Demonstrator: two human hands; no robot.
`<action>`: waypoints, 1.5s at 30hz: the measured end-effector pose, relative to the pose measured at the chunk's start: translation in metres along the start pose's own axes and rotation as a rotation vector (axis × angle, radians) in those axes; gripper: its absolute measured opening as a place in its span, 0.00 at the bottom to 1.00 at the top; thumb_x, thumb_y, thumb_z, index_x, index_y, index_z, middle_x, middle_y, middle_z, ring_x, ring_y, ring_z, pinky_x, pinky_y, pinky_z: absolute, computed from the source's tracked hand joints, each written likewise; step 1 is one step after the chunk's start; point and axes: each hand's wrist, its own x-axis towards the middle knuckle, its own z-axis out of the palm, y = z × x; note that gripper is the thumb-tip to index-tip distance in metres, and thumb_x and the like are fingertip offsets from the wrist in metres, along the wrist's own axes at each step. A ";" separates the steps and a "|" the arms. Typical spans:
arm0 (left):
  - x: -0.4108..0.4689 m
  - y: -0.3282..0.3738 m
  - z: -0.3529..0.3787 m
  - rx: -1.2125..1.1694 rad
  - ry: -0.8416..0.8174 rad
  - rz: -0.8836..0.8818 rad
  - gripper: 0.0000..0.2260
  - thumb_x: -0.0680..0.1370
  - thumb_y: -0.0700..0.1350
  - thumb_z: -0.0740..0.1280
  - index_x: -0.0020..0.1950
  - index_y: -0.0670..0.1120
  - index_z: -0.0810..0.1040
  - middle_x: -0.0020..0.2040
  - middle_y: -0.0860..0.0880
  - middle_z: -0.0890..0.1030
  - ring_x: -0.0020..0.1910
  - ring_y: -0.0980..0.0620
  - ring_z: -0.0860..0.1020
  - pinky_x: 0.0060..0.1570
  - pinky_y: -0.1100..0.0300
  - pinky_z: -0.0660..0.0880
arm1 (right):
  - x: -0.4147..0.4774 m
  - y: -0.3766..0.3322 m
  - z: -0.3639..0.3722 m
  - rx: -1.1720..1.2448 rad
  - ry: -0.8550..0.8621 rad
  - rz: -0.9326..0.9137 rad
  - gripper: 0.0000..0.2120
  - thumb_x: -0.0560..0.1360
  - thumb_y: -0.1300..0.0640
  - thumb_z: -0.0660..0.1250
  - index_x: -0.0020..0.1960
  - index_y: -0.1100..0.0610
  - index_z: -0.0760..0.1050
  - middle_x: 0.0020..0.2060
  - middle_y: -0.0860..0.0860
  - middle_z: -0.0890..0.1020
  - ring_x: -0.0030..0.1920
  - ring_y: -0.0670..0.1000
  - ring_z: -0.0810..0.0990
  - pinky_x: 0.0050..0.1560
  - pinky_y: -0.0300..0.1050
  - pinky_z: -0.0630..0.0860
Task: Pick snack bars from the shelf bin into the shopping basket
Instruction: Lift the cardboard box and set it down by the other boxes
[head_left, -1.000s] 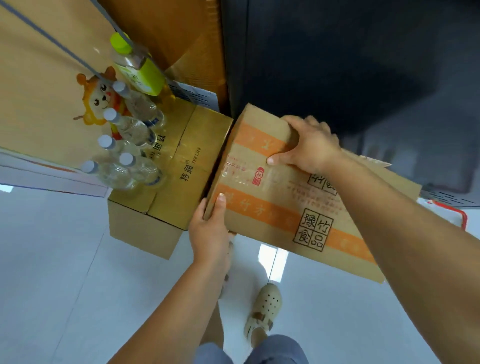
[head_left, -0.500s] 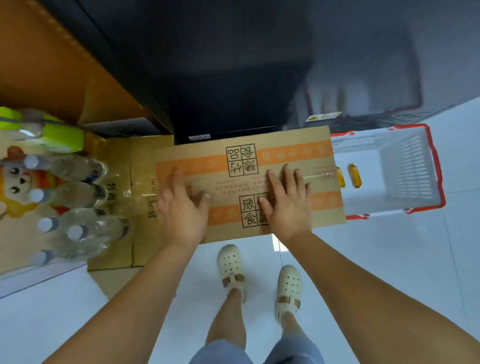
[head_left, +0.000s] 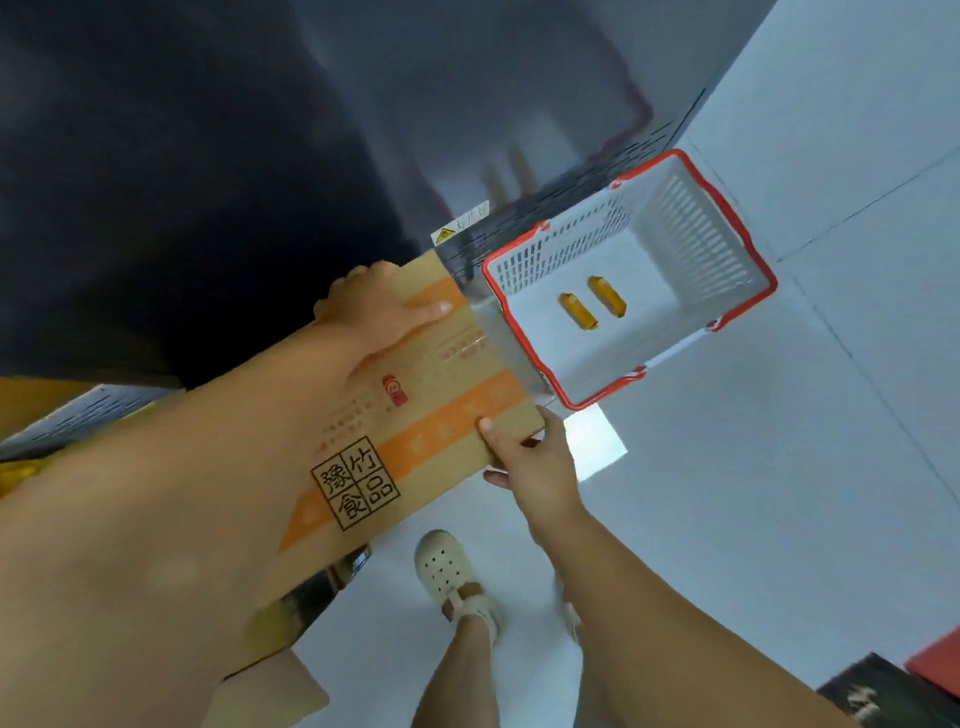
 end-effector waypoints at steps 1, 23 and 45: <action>-0.002 0.001 -0.002 -0.020 -0.005 -0.003 0.36 0.62 0.76 0.63 0.59 0.52 0.75 0.58 0.47 0.79 0.57 0.41 0.78 0.57 0.42 0.75 | -0.003 0.001 0.004 0.020 0.011 -0.034 0.34 0.74 0.52 0.74 0.74 0.52 0.61 0.53 0.46 0.78 0.53 0.52 0.82 0.41 0.41 0.83; -0.082 -0.023 -0.020 -0.234 0.067 -0.017 0.34 0.64 0.70 0.71 0.66 0.59 0.71 0.62 0.55 0.73 0.61 0.50 0.74 0.62 0.44 0.74 | -0.094 0.028 0.012 -0.243 0.097 -0.188 0.32 0.76 0.48 0.71 0.74 0.53 0.60 0.52 0.42 0.78 0.54 0.46 0.81 0.53 0.39 0.78; -0.167 -0.200 0.056 -0.726 0.377 -0.819 0.49 0.69 0.65 0.74 0.80 0.50 0.50 0.78 0.43 0.61 0.75 0.38 0.63 0.71 0.40 0.63 | 0.007 -0.083 0.048 -1.051 -0.038 -0.309 0.38 0.70 0.32 0.68 0.71 0.53 0.64 0.66 0.52 0.76 0.65 0.58 0.75 0.64 0.53 0.72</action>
